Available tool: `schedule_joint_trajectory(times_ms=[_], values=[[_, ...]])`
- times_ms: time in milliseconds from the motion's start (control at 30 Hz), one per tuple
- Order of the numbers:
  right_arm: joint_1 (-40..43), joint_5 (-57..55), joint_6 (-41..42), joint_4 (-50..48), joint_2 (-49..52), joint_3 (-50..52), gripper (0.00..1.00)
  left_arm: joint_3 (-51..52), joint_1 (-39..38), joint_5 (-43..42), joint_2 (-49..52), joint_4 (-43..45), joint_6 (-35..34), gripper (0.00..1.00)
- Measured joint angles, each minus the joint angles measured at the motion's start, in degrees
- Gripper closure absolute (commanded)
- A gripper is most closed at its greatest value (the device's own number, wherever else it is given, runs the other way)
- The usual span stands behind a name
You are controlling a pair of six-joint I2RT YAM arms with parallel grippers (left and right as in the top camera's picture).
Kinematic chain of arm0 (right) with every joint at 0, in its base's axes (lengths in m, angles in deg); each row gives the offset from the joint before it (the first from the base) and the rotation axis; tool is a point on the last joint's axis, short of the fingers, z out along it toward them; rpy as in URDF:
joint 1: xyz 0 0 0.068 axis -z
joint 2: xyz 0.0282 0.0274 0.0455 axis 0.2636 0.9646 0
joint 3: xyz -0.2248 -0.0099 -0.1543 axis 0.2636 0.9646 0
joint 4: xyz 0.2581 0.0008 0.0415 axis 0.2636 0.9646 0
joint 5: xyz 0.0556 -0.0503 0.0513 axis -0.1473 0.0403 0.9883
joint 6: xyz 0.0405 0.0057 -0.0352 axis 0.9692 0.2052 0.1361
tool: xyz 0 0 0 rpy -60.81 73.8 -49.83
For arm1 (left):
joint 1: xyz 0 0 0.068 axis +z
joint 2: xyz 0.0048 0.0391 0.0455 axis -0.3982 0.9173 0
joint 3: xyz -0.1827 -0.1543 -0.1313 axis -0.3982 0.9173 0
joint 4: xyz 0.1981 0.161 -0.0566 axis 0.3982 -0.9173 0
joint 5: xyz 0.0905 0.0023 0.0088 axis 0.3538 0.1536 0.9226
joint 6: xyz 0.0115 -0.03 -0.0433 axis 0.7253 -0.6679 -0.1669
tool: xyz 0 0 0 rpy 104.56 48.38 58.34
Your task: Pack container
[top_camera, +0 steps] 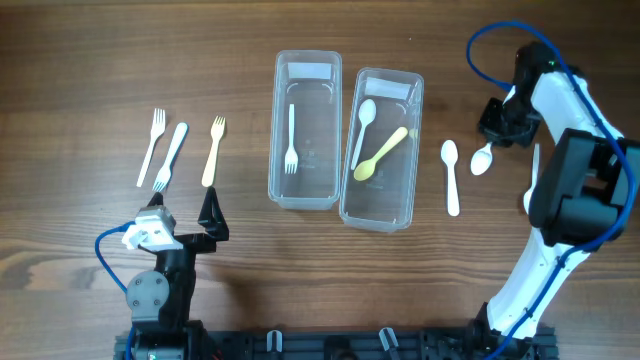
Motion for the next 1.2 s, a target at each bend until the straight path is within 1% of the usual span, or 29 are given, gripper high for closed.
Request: schedule_joint_trajectory(times_ms=[33, 133, 200, 300, 433, 533, 700, 767, 800, 833, 867, 933, 967, 1000, 1033, 1067, 1200], values=[[0.0, 0.2, 0.0, 1.0, 0.0, -1.0, 0.96, 0.0, 0.0, 0.0, 0.0, 0.0, 0.0, 0.0], [0.0, 3.4, -0.9, 8.8, 0.0, -10.7, 0.96, 0.0, 0.0, 0.0, 0.0, 0.0, 0.0, 0.0], [-0.2, 7.0, -1.3, 12.0, -0.6, -16.5, 0.96, 0.0, 0.0, 0.0, 0.0, 0.0, 0.0, 0.0], [-1.0, 12.4, -1.6, 15.5, -3.3, -21.0, 0.96, 0.0, 0.0, 0.0, 0.0, 0.0, 0.0, 0.0], [-4.2, 16.7, -2.0, 20.7, -8.8, -22.0, 0.96, 0.0, 0.0, 0.0, 0.0, 0.0, 0.0, 0.0], [-8.2, 18.5, -2.5, 25.0, -11.7, -22.2, 0.96, 0.0, 0.0, 0.0, 0.0, 0.0, 0.0, 0.0], [-15.4, 19.3, -2.6, 30.7, -12.1, -22.3, 0.96, 0.0, 0.0, 0.0, 0.0, 0.0, 0.0, 0.0], [-18.1, 19.3, -2.6, 31.5, -12.1, -22.3, 0.91, 0.0, 0.0, 0.0, 0.0, 0.0, 0.0, 0.0], [-19.4, 19.3, -2.6, 31.6, -12.1, -22.3, 0.85, 0.0, 0.0, 0.0, 0.0, 0.0, 0.0, 0.0], [-20.7, 19.3, -2.6, 31.6, -12.1, -22.3, 0.71, 0.0, 0.0, 0.0, 0.0, 0.0, 0.0, 0.0], [-21.8, 19.4, -2.6, 31.6, -12.1, -22.3, 0.45, 0.0, 0.0, 0.0, 0.0, 0.0, 0.0, 0.0], [-23.2, 19.5, -2.5, 31.4, -12.1, -22.3, 0.37, 0.0, 0.0, 0.0, 0.0, 0.0, 0.0, 0.0], [-23.8, 19.5, -2.6, 30.9, -12.1, -22.3, 0.3, 0.0, 0.0, 0.0, 0.0, 0.0, 0.0, 0.0], [-24.1, 19.5, -2.8, 30.5, -12.1, -22.3, 0.14, 0.0, 0.0, 0.0, 0.0, 0.0, 0.0, 0.0], [-24.2, 19.4, -2.8, 30.2, -12.1, -22.3, 0.07, 0.0, 0.0, 0.0, 0.0, 0.0, 0.0, 0.0], [-24.1, 19.2, -2.7, 29.7, -12.1, -22.3, 0.0, 0.0, 0.0, 0.0, 0.0, 0.0, 0.0, 0.0], [-23.5, 16.0, -2.6, 28.0, -12.1, -22.3, 0.0, 0.0, 0.0, 0.0, 0.0, 0.0, 0.0, 0.0]])
